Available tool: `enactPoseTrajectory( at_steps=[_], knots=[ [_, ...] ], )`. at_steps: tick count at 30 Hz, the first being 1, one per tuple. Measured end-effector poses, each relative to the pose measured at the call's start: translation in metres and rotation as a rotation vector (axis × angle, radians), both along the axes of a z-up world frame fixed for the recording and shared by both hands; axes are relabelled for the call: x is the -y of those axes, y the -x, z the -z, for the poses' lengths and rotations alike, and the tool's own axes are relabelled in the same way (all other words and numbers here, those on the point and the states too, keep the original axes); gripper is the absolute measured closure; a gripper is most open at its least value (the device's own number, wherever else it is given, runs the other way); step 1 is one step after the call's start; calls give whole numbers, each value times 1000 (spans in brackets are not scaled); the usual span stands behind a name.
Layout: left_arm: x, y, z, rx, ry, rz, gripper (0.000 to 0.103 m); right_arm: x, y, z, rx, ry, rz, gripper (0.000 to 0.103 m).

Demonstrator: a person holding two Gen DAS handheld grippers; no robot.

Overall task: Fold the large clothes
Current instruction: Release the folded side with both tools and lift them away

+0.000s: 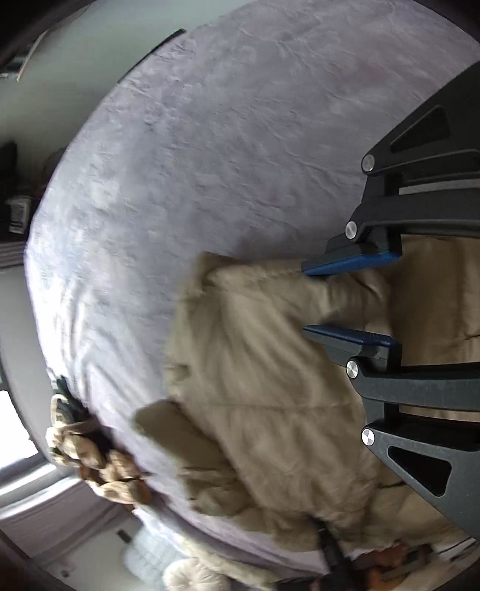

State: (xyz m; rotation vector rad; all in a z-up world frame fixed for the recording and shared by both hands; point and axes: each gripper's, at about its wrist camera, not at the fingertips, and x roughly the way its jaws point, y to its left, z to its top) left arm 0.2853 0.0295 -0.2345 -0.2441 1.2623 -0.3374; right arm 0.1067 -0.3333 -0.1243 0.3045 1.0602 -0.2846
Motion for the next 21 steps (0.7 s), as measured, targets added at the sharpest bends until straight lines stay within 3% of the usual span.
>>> enactPoseTrajectory(
  at_steps=[4, 7, 13, 19, 21],
  knots=[
    [1, 1, 3, 7, 2, 14, 88, 9, 5, 39, -51, -40, 36, 74],
    [2, 2, 1, 8, -10, 5, 88, 9, 4, 46, -52, -17, 32, 71],
    [2, 17, -30, 33, -91, -13, 88, 7, 15, 13, -38, -22, 61, 68],
    [-5, 57, -61, 55, -133, -28, 88, 7, 46, -13, 2, -56, 76, 68],
    [-5, 71, -68, 58, -152, -38, 88, 5, 53, -17, 0, -82, 77, 63]
  ],
)
